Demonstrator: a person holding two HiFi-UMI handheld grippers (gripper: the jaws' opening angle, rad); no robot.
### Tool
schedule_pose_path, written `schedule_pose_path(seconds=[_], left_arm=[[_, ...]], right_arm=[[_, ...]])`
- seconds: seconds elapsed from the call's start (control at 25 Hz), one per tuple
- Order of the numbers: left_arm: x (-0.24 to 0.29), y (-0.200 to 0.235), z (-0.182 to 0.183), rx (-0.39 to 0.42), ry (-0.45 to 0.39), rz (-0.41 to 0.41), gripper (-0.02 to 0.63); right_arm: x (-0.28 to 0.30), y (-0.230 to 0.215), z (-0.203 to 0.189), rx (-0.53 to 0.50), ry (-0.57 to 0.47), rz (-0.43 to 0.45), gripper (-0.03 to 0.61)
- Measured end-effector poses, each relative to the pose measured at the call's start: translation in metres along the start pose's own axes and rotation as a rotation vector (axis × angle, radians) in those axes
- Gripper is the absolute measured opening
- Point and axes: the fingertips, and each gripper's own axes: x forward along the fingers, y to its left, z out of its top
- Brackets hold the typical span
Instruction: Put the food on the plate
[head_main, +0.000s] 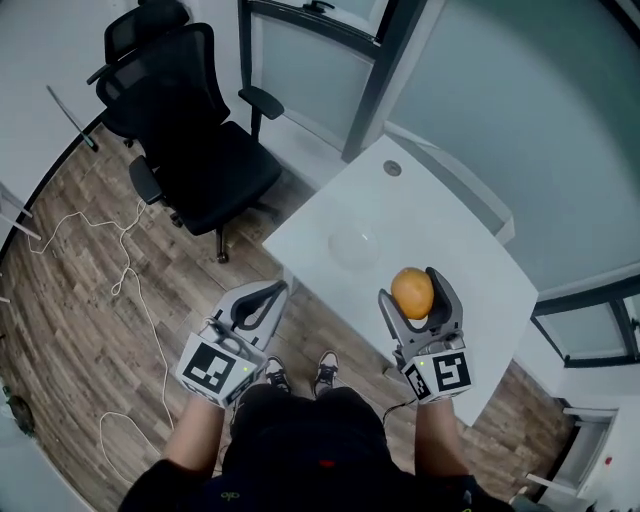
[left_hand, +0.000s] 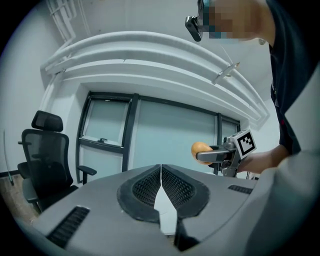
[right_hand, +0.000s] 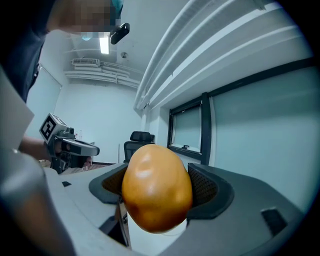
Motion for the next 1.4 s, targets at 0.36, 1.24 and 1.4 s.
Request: schedule_pose_path(seconds=[0.36, 1.24, 1.4], left_arm=[[0.05, 0.009, -0.024, -0.061, 0.06, 0.062, 0.025], [0.053, 0.052, -0.075, -0.174, 0.153, 0.227, 0.025], [0.055, 0.057, -0.072, -0.167, 0.114, 0.23, 0.025]], right_arm=[[0.096, -0.051, -0.107, 0.064, 0.16, 0.034, 0.377], [0.217, -0.05, -0.309, -0.031, 0.53, 0.11, 0.377], [0.225, -0.048, -0.314, -0.04, 0.539, 0.109, 0.377]])
